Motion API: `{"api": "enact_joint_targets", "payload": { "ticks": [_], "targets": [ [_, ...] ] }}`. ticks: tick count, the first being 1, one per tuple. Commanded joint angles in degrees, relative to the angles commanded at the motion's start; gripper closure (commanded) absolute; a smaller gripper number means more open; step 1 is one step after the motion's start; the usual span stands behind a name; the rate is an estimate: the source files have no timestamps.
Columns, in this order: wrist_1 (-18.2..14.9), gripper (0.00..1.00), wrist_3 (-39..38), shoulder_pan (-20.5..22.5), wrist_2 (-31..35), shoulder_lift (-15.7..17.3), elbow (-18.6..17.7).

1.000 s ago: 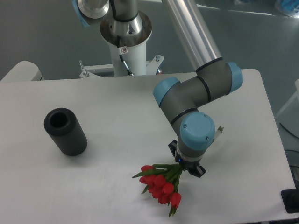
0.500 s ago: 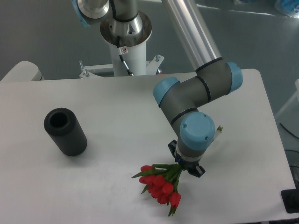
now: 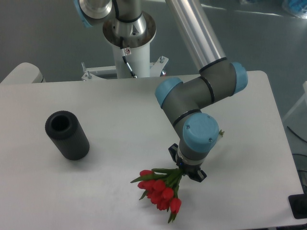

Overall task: Insert the flowers into the vase
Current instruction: 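Carry the tulip bouquet up and over toward the black vase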

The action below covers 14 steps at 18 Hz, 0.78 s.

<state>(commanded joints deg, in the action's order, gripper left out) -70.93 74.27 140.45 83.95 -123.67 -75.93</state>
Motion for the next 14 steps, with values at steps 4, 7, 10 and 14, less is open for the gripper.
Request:
{"api": "enact_joint_targets", "payload": {
  "ticks": [4, 7, 10, 14],
  "targets": [
    [0.2, 0.97, -2.5, -1.2, -5.1, 1.9, -0.8],
    [0.3, 0.97, -5.6, -1.5, -11.6, 3.3, -1.1],
    [0.4, 0.97, -8.0, -1.6, -18.5, 4.9, -1.1],
    [0.4, 0.99, -10.0, -2.2, -26.9, 6.9, -1.3]
  ]
}}
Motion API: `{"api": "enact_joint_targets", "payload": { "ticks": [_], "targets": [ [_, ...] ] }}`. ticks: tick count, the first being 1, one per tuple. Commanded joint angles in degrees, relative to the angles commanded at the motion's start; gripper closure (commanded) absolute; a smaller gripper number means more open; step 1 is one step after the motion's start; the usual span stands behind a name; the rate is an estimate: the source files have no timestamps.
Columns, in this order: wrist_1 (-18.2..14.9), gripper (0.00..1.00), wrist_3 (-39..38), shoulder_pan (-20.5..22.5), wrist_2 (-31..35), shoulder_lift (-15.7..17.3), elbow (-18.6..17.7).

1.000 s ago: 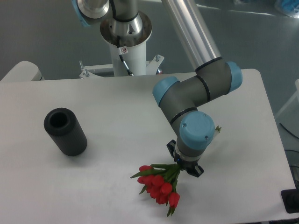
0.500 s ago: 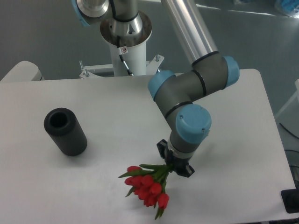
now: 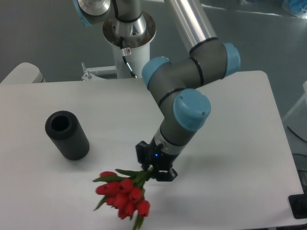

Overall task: Insert the flowers into the vase
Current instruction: 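Carry the tulip bouquet up and over toward the black vase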

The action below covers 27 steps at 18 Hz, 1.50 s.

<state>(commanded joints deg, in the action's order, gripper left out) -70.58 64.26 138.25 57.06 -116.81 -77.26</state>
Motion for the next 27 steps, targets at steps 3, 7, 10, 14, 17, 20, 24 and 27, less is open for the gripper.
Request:
{"api": "enact_joint_targets", "payload": {
  "ticks": [3, 7, 10, 14, 17, 20, 24, 27],
  "targets": [
    [0.0, 1.0, -0.9, -0.1, -6.0, 1.0, -0.3],
    [0.1, 1.0, -0.8, -0.1, -12.0, 3.0, -0.6],
    [0.4, 1.0, -0.2, -0.1, -18.0, 5.4, -2.7],
    [3.9, 1.0, 0.0, -0.2, -25.7, 8.9, -7.3],
    [9.6, 1.0, -0.1, 0.2, -32.1, 11.5, -12.0],
    [13.3, 1.0, 0.0, 0.3, -37.2, 13.9, -17.5],
    [13.8, 1.0, 0.9, 1.0, -41.6, 16.8, -21.0],
    [13.8, 1.0, 1.0, 0.9, -41.8, 18.3, -22.7]
  ]
}}
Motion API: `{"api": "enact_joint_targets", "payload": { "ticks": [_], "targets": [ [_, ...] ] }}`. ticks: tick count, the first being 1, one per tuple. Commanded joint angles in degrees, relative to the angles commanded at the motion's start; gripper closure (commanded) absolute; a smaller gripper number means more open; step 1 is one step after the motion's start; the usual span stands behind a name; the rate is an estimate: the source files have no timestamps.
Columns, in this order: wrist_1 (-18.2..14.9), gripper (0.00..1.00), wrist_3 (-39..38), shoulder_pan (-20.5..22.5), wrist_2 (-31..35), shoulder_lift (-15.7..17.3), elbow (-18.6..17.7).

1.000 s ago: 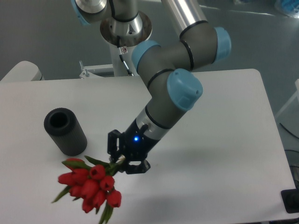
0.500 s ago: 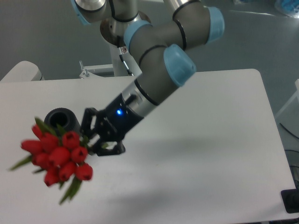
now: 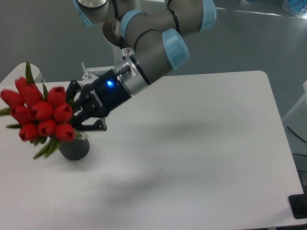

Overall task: Insert the flowers into the vase
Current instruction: 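Carry the tulip bouquet up and over toward the black vase, then lower the tulip stems down into the black vase opening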

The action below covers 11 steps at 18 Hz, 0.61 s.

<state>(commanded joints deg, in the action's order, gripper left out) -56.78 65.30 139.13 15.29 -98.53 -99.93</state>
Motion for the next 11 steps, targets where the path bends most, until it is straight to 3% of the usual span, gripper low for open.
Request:
{"api": "enact_joint_targets", "payload": {
  "ticks": [5, 11],
  "targets": [
    [0.0, 1.0, 1.7, -0.7, -3.7, 1.5, -2.6],
    [0.1, 0.99, 4.3, -1.8, -3.7, 3.5, -6.2]
  ]
}}
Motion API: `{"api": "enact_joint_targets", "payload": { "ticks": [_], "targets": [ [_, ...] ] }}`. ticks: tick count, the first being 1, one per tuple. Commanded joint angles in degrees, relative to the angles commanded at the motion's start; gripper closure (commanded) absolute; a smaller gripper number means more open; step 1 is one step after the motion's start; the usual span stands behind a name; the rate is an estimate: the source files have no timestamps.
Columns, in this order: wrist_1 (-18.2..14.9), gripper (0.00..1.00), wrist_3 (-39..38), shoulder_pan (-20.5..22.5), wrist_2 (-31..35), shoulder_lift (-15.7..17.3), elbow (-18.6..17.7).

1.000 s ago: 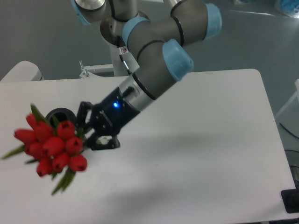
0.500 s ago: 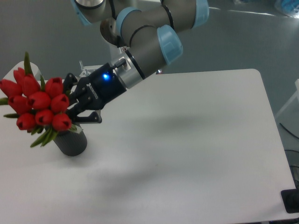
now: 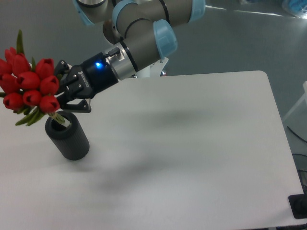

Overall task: Insert the flowers into the vase
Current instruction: 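Lower the tulip stems down into the black vase opening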

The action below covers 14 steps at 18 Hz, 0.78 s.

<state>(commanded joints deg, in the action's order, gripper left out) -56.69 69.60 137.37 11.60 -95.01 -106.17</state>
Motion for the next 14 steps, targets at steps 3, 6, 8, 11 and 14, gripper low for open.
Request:
{"api": "enact_joint_targets", "payload": {
  "ticks": [3, 6, 8, 11, 14],
  "targets": [
    [0.0, 0.99, 1.7, -0.2, 0.0, 0.0, -1.1],
    [0.0, 0.99, 2.2, -0.4, 0.0, 0.0, -1.7],
    [0.0, 0.99, 2.5, -0.6, 0.0, -0.1, -1.8],
    [0.0, 0.99, 4.0, -1.1, 0.1, -1.0, -1.9],
    [0.0, 0.99, 5.5, -1.7, 0.1, -2.0, -1.9]
  ]
}}
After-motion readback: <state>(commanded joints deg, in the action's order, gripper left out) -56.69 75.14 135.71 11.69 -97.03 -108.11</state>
